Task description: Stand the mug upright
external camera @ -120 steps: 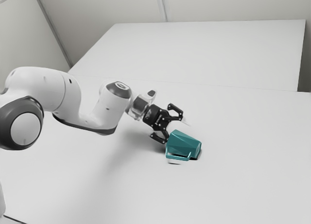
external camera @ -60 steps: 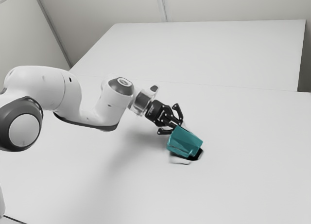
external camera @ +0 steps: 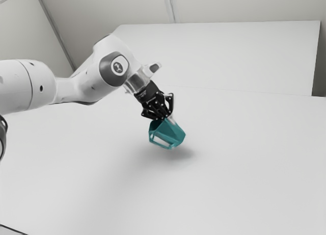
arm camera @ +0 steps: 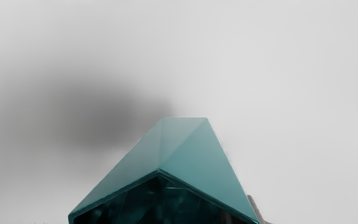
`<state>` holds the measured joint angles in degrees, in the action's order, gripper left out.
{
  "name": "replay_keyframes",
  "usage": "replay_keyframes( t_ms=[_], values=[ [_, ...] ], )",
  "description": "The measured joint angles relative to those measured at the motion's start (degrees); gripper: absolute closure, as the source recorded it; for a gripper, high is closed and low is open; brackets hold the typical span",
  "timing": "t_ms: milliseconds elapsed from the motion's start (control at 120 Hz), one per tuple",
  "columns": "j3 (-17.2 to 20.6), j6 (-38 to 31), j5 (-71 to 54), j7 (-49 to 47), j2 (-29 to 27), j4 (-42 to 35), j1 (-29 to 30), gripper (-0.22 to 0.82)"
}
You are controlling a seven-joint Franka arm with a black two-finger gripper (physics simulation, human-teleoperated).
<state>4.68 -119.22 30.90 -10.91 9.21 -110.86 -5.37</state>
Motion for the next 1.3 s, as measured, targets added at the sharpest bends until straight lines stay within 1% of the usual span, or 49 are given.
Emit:
replay_keyframes(
  t_ms=[167, 275, 417, 583, 883, 1300],
  values=[
    [-0.58, -0.25, -15.33, -2.92, -4.5, -2.75, 0.54, 0.78],
    [-0.78, -1.07, -23.03, -4.39, -7.4, -6.27, 0.83, 0.78],
    [-0.81, -3.16, -29.41, -5.89, -10.61, -10.93, 1.28, 0.78],
    [-0.81, -4.9, -32.48, -7.26, -12.59, -14.83, 1.68, 0.78],
    [-0.81, -6.07, -33.5, -9.15, -12.92, -18.23, 1.86, 0.78],
    [-0.78, -6.72, -33.56, -11.3, -9.04, -19.05, 1.84, 0.79]
  ],
)
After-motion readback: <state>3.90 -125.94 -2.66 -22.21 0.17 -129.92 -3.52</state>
